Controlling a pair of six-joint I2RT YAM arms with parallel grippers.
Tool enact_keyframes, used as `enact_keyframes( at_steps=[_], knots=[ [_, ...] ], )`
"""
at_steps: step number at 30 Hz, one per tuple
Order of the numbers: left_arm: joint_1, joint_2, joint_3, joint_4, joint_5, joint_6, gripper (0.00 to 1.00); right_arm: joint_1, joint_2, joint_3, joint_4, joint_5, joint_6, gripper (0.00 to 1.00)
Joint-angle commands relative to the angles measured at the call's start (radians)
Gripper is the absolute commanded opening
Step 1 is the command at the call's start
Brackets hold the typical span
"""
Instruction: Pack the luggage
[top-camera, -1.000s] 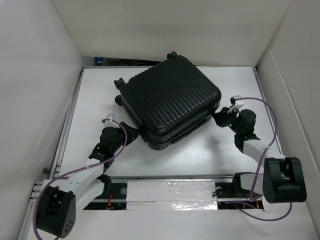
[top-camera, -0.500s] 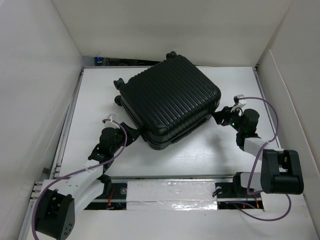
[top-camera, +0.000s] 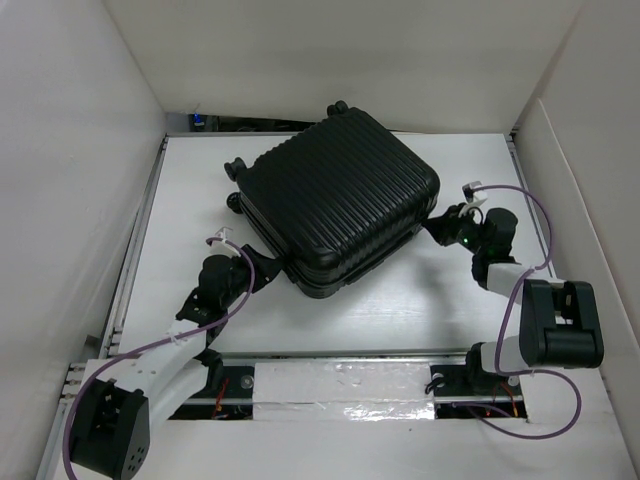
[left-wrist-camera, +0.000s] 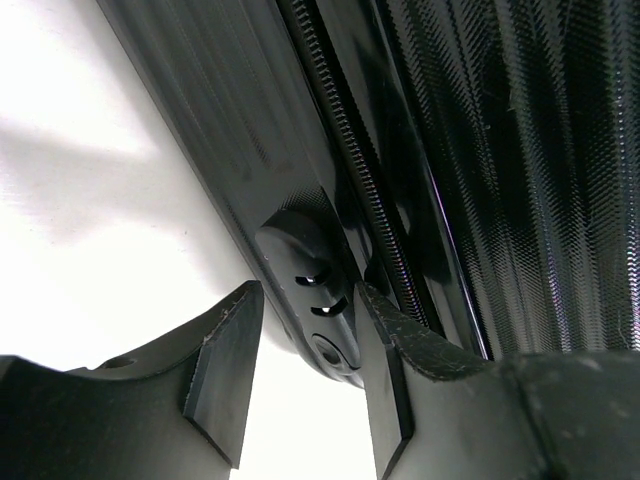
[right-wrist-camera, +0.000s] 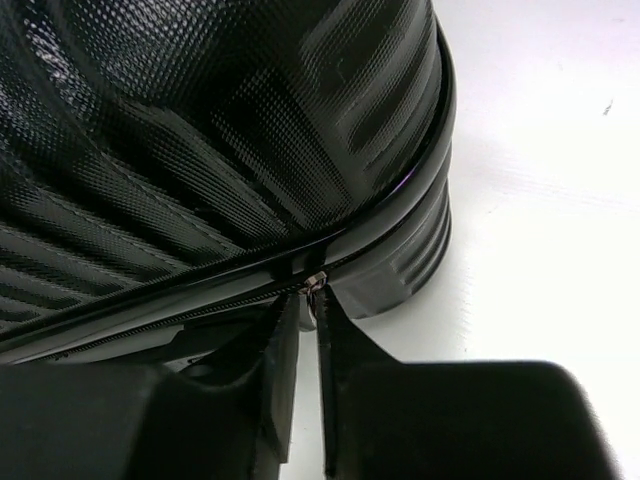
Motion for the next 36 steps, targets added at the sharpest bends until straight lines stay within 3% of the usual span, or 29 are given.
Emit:
enact_keyframes(
  at_steps=[1,5,10,13,21,29,32,36],
  knots=[
    [-0.007,-0.017,-0.008,0.057,0.031,0.009,0.38,0.004,0.027,0.058,0.074,-0.013,-0.011,0.14],
    [-0.007,-0.019,-0.011,0.069,0.063,0.004,0.37,0.004,0.059,0.056,0.112,0.001,0.015,0.0],
    [-0.122,0.003,-0.026,0.189,0.097,-0.007,0.36,0.054,0.039,-0.008,0.192,0.025,0.048,0.0],
    [-0.23,0.038,0.015,0.175,-0.013,0.02,0.36,0.161,-0.004,-0.025,0.122,0.1,0.005,0.0],
    [-0.241,0.182,0.066,0.33,-0.021,-0.006,0.36,0.407,-0.16,-0.071,-0.142,0.334,-0.022,0.0],
    [-0.241,0.291,0.105,0.471,-0.021,-0.054,0.36,0.822,-0.298,-0.162,-0.268,0.499,0.121,0.0],
    [-0.241,0.335,0.121,0.505,-0.036,-0.062,0.36,0.893,-0.344,-0.154,-0.364,0.59,0.158,0.0],
    [-0.262,0.395,0.136,0.563,-0.038,-0.083,0.36,1.031,-0.338,-0.15,-0.298,0.573,0.233,0.0]
  ],
)
